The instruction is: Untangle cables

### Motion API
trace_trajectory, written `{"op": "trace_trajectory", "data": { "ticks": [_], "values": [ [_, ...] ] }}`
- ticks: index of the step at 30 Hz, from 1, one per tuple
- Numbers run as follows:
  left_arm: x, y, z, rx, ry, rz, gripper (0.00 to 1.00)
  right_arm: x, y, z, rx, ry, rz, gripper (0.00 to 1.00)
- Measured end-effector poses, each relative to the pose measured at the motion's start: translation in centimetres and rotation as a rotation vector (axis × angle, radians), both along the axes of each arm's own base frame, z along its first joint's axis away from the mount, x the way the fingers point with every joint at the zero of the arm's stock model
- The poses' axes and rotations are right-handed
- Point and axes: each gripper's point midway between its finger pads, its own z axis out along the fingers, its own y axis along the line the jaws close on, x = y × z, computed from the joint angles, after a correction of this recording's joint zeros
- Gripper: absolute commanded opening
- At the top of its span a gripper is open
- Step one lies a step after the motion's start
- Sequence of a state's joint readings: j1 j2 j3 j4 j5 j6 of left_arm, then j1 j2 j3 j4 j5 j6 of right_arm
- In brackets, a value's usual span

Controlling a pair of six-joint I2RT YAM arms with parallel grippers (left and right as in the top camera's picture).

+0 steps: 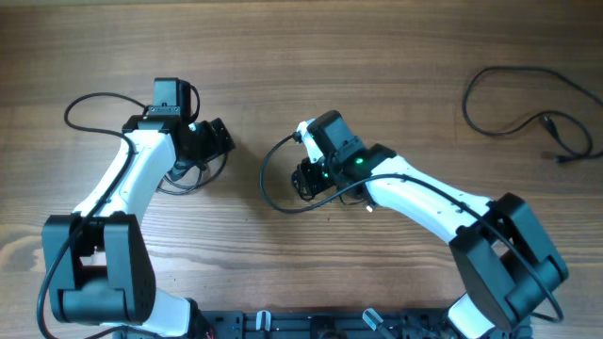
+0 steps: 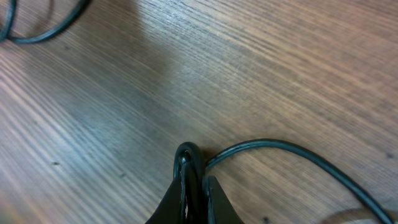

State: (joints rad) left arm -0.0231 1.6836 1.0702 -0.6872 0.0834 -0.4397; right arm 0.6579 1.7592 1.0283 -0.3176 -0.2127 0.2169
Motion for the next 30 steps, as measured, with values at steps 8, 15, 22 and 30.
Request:
{"op": "trace_trajectory", "data": {
  "ticks": [8,15,22,30],
  "values": [
    [-2.3,-11.5,5.7,-0.62,-0.216,-0.666,0.93,2.8,-1.9,9.7,0.554,0.206,-0.102,0.04],
    [-3.8,-14.1,9.6,-0.853,-0.361,-0.829,0.68,2.5,-1.1,12.0,0.689,0.282,-0.081,0.04],
    [-3.9,-16.3,9.4,-0.84,-0.354,-0.878,0.08,2.6,0.1,12.5,0.697,0.256,-0.072,0.04],
    [-3.9,-16.5,9.2,-0.808,-0.342,-0.878,0.04,2.8,-0.6,13.4,0.736,0.217,0.0,0.04]
  ]
}}
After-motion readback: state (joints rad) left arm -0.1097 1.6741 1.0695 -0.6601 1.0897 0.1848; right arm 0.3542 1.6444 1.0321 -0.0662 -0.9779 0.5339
